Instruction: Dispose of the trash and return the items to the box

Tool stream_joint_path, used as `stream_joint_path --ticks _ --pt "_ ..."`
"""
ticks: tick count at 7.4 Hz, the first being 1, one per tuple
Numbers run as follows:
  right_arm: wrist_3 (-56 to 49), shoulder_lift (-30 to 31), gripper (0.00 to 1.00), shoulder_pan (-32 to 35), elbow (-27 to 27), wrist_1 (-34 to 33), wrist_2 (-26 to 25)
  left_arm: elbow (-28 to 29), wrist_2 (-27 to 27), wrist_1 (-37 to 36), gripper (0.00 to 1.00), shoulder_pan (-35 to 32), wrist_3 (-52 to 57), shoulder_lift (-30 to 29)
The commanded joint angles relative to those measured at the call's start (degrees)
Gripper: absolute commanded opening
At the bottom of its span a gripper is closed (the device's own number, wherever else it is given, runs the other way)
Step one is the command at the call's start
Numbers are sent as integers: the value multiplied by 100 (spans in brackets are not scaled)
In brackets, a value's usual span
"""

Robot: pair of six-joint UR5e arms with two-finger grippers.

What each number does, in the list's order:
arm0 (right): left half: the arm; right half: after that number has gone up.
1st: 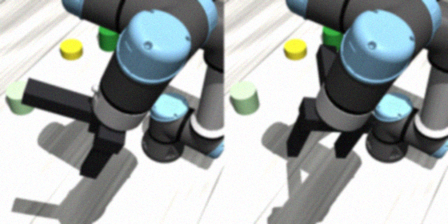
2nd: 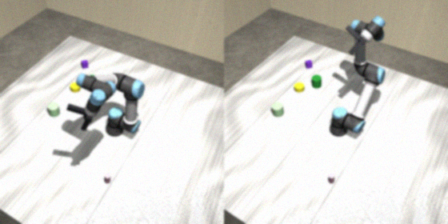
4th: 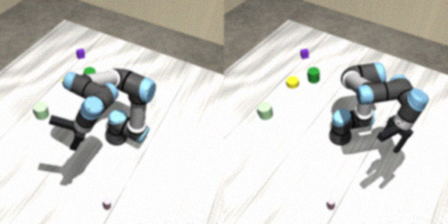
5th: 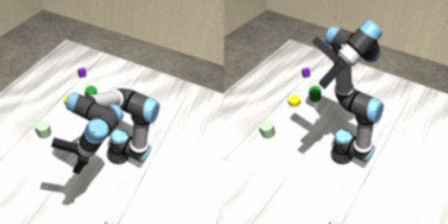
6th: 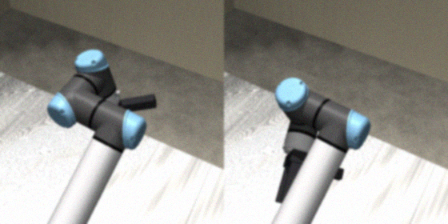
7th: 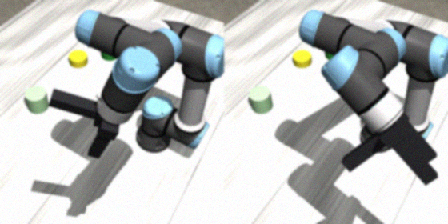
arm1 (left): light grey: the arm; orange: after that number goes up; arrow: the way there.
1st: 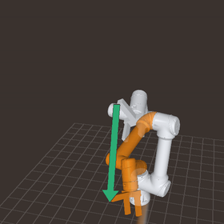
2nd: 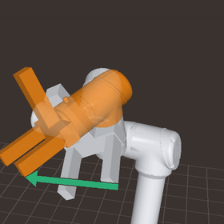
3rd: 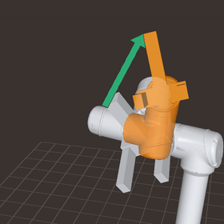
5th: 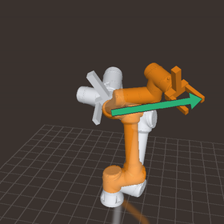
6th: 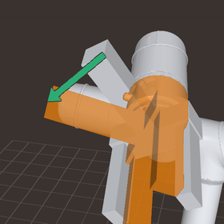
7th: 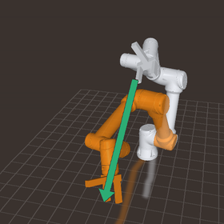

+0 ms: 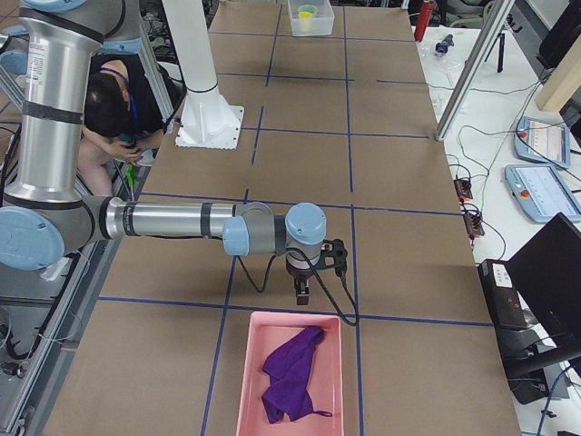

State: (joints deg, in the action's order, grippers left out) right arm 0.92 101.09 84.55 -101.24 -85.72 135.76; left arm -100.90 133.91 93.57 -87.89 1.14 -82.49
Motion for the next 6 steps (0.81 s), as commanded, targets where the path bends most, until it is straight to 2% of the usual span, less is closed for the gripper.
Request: stream_joint_path --ticks 1,6 --pt "-12 42 100 0 69 20 -5 -9 13 3 100 -9 0 5" --pt "-13 42 100 -9 69 20 3 -88 13 3 100 -9 0 5"
